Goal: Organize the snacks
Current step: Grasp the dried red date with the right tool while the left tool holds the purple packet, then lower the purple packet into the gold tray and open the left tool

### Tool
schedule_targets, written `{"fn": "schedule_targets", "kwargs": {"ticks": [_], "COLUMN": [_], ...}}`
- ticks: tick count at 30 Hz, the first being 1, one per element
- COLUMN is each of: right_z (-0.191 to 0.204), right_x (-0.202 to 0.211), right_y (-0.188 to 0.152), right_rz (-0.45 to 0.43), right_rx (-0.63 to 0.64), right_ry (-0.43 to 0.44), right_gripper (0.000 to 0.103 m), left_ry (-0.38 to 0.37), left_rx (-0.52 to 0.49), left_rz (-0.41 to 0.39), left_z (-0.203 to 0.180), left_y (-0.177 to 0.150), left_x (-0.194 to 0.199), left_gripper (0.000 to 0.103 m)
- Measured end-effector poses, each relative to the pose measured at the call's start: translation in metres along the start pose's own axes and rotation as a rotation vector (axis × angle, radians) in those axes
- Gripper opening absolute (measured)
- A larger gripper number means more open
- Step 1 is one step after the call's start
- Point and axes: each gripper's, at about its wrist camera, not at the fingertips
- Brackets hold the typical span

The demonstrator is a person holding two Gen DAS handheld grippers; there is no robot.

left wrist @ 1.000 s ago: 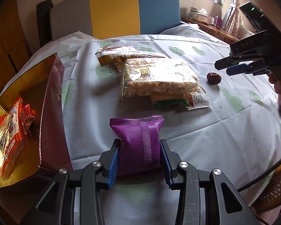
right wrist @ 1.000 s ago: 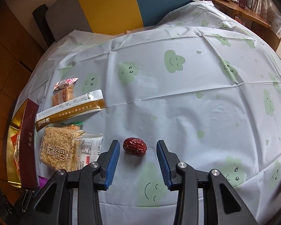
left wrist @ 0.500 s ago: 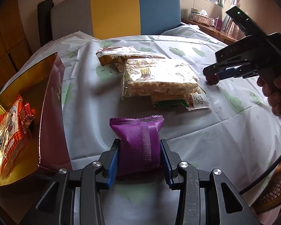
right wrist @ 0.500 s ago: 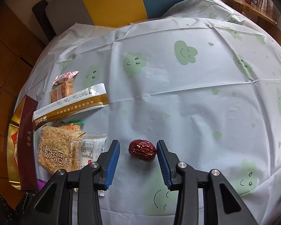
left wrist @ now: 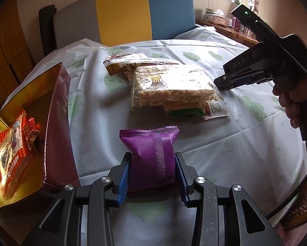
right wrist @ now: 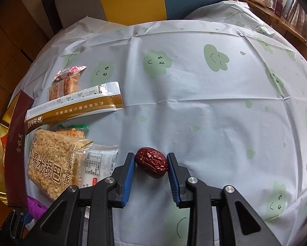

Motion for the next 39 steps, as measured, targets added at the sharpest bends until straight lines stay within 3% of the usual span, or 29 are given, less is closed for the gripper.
{"fn": "schedule_targets", "kwargs": {"ticks": [6,10,16,24,30,37,39], "right_z": [0.008,0.011,0.017,0.017,0.017,0.018,0.018], "right_x": [-0.003,-0.003,-0.006,0.0,0.0,0.0,-0.001], "right_y": [0.0,-0.002,-0.002,-0.007,-0.007,-0.006,-0.006], "right_rz": [0.005,0.006,0.005,0.005,0.008,0.01,0.01], "right_rx": [0.04,0.057,0.075,0.092,0.096,0.097,0.097], "right_ry": [-0.028,-0.04,-0.053,-0.063,-0.066,-0.066,-0.066], "right_gripper": [0.032,0.032,0.032,0.032,0.032,0.032,0.032], "left_ry": [0.004,-0.034,-0.075,0.001,0.044,0.074,0.097], "left_rx": [-0.014,0.015,0.17,0.416,0.508,0.515,0.525], "left_rz": [-0.013,-0.068,-0.105,-0.084,-0.07,-0.044,-0.044], "left_z": [-0.001,0.005,0.047,0.135,0.183,0.195,0.197], "left_y": [0.002,0.013,0.045,0.066,0.075,0.112,0.121], "left_x": [0.007,0.032,0.065,0.078,0.068,0.028,0.014], "left_gripper": [0.039,0.039,0.039,0.04,0.04,0.042,0.051]}}
Point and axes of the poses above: each gripper's, at about its wrist camera, not at the fingertips, and x roughly against the way its jaws point, z to its left, y to its top, and after that the axes turned 10 degrees about x, right-handed
